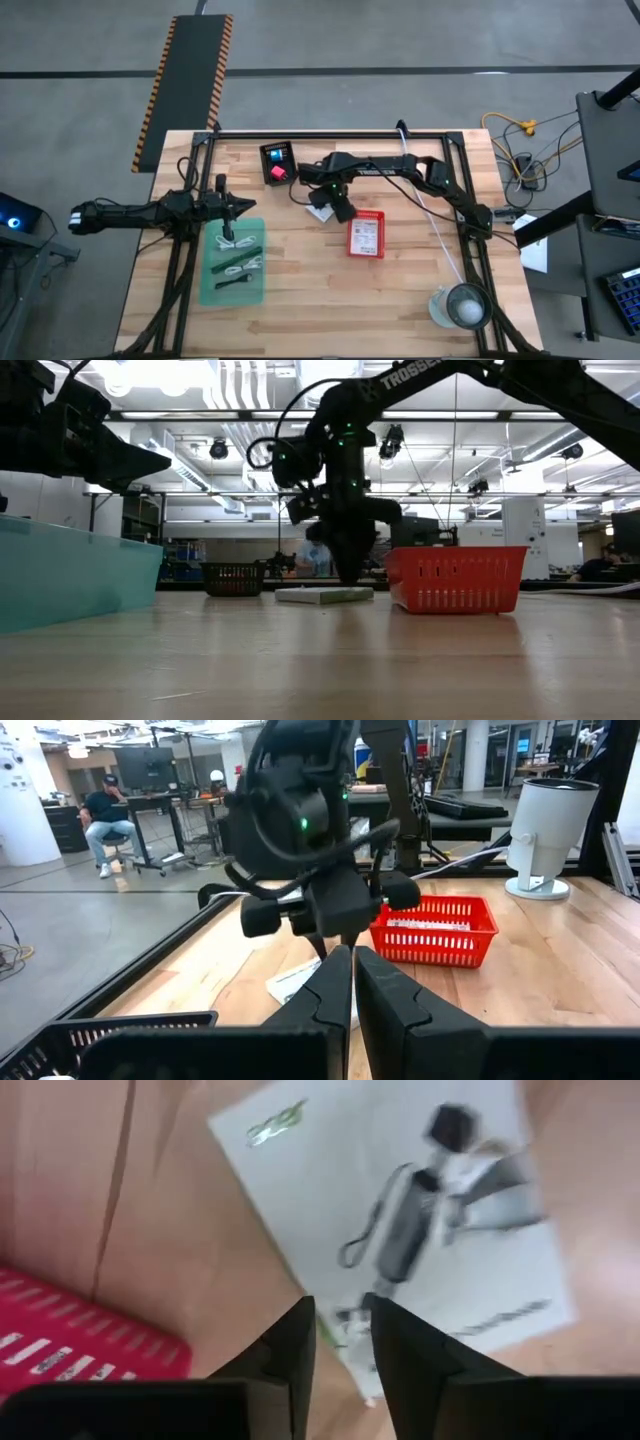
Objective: Pick and place items into bin
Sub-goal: Put the white USB box into the orange bin
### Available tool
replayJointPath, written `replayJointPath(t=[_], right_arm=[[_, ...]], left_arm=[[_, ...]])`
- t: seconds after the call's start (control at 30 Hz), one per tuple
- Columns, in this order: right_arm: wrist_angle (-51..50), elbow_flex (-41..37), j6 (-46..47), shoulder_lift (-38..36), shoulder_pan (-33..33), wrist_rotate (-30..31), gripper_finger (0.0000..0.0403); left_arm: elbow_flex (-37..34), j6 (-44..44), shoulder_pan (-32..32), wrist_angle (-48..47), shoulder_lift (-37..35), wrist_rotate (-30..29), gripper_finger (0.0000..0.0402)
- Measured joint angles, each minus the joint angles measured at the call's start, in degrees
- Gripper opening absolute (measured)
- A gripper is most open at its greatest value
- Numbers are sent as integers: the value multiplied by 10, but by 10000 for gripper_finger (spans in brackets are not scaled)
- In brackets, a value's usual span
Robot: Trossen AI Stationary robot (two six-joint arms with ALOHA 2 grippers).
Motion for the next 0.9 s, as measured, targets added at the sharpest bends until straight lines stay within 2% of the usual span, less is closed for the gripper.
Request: replayJointPath(t=[0.2, 0.5, 0.67, 0.9], right_arm=[[24, 31, -3, -4, 7, 6, 127], [48, 11, -64, -4, 8, -1, 208], [98, -6, -90, -4, 13, -4, 235], [89, -21, -95, -4, 21, -3, 258]], left_arm=[[0, 0, 0, 0, 0, 0, 2], [0, 0, 0, 0, 0, 0, 2], [0, 0, 0, 0, 0, 0, 2], [0, 0, 0, 0, 1, 0, 2]])
